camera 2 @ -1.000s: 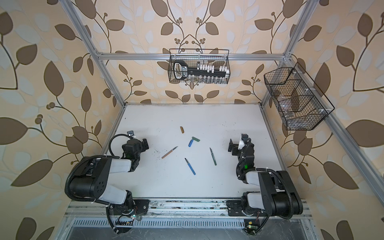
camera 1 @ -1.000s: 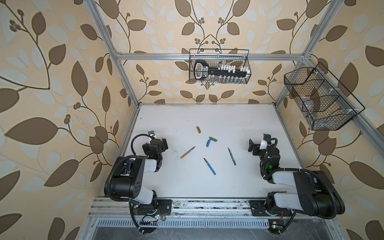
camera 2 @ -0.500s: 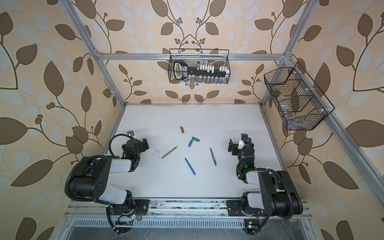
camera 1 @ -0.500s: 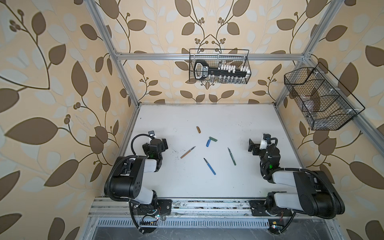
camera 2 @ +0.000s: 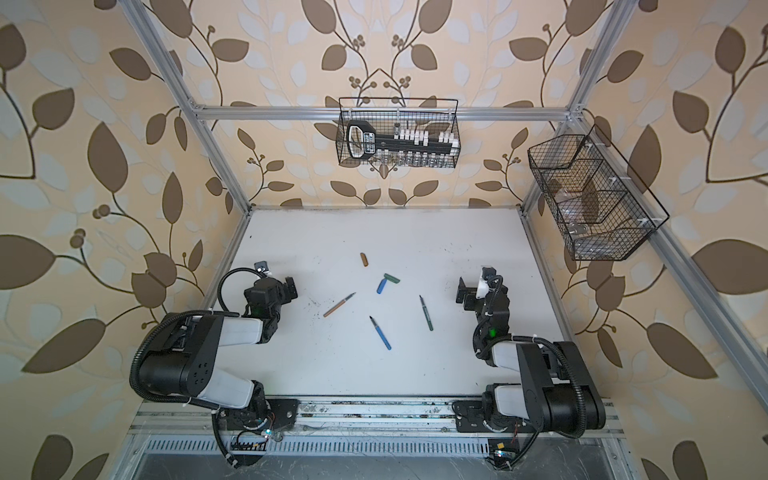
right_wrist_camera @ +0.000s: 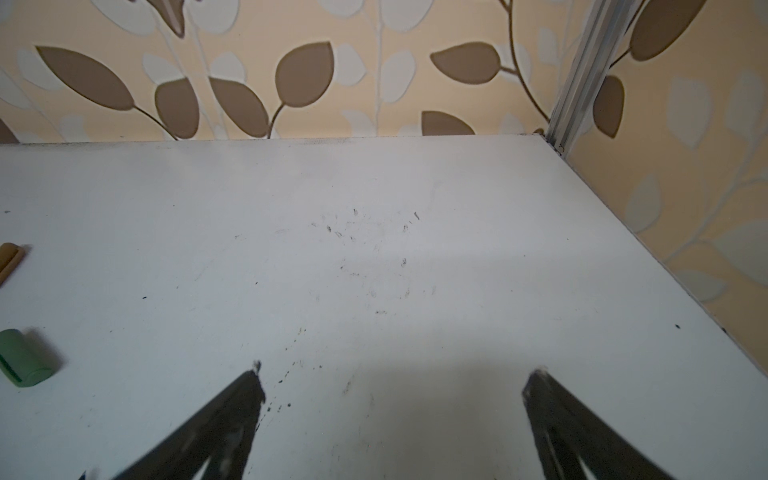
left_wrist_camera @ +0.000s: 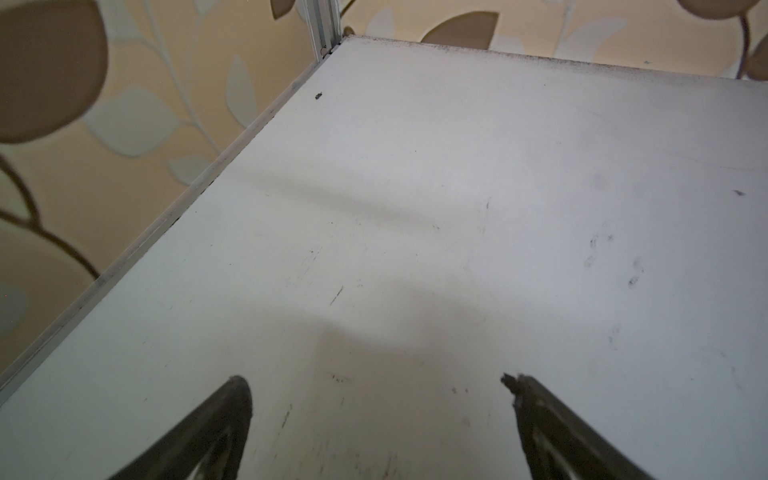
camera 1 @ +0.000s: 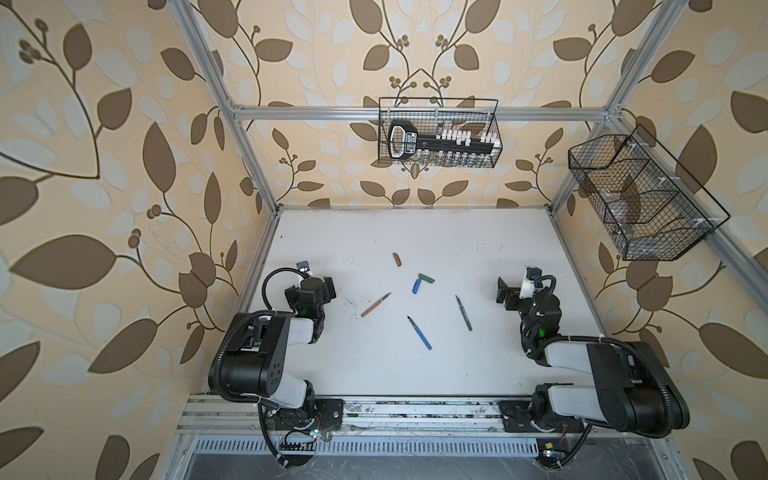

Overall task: Insert the pens into the pen caps
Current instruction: 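Move the left gripper to the orange pen while the right gripper approaches the green pen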

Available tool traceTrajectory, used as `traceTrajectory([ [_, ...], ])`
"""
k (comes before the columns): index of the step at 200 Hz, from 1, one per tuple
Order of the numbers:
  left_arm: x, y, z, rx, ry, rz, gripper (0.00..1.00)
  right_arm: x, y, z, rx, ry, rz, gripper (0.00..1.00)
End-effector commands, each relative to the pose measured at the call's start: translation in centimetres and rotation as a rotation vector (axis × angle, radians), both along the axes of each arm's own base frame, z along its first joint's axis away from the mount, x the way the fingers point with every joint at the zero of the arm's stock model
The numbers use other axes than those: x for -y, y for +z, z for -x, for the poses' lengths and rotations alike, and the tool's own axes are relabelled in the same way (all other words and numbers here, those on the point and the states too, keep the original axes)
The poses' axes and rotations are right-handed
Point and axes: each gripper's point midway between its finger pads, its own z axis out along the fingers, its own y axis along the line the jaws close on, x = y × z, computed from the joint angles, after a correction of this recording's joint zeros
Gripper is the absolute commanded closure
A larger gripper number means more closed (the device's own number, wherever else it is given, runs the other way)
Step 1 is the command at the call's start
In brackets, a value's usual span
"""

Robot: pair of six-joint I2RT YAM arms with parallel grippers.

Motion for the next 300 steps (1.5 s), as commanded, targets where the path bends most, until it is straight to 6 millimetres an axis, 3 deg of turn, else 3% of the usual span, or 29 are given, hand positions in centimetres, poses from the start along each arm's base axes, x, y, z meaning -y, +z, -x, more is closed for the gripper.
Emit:
traceTrajectory([
  [1, 0.2, 3.3, -1.8, -0.004, -0.037, -0.009, 0.01, 1.0, 2.9, -1.1, 0.016, -0.074, 0.019, 0.00],
  [29, 2.9, 6.2, -2.7, -0.138, -0.121, 0.157, 0.01, -0.2, 4.7, -2.2, -0.116, -0.056, -0.089, 0.03],
  [49, 6.3, 7.4, -2.3, -0.258, -0.209, 0.334, 0.01, -4.0, 5.1, -2.1, -0.234, 0.087, -0.203, 0.08],
  [64, 8.3, 7.8, -1.4, -0.321, -0.217, 0.369, 0.01, -7.0, 4.8, -1.0, -0.316, 0.178, -0.240, 0.10],
  [85, 13.1, 8.1, 0.7, -0.367, -0.336, 0.363, 0.01, -11.1, 4.5, 1.5, -0.406, 0.296, -0.237, 0.12],
  [125, 18.6, 6.4, 4.9, -0.437, -0.482, 0.376, 0.01, -14.6, 4.3, 6.1, -0.499, 0.366, -0.197, 0.12],
  [149, 19.6, 4.5, 6.6, -0.516, -0.530, 0.262, 0.01, -15.0, 4.3, 8.2, -0.521, 0.384, -0.252, 0.13],
  [212, 21.0, 1.7, 6.7, -0.636, -0.617, 0.194, 0.07, -14.5, 3.3, 10.3, -0.530, 0.360, -0.351, 0.13],
  [223, 21.1, 0.4, 6.6, -0.687, -0.613, 0.186, 0.08, -14.4, 3.3, 10.5, -0.533, 0.351, -0.357, 0.13],
  [265, 21.5, -1.4, 6.3, -0.845, -0.624, 0.129, 0.28, -14.2, 3.7, 10.6, -0.529, 0.331, -0.386, 0.13],
  [300, 21.6, -2.6, 7.0, -0.938, -0.609, 0.142, 0.38, -13.9, 3.7, 10.9, -0.530, 0.313, -0.398, 0.13],
])
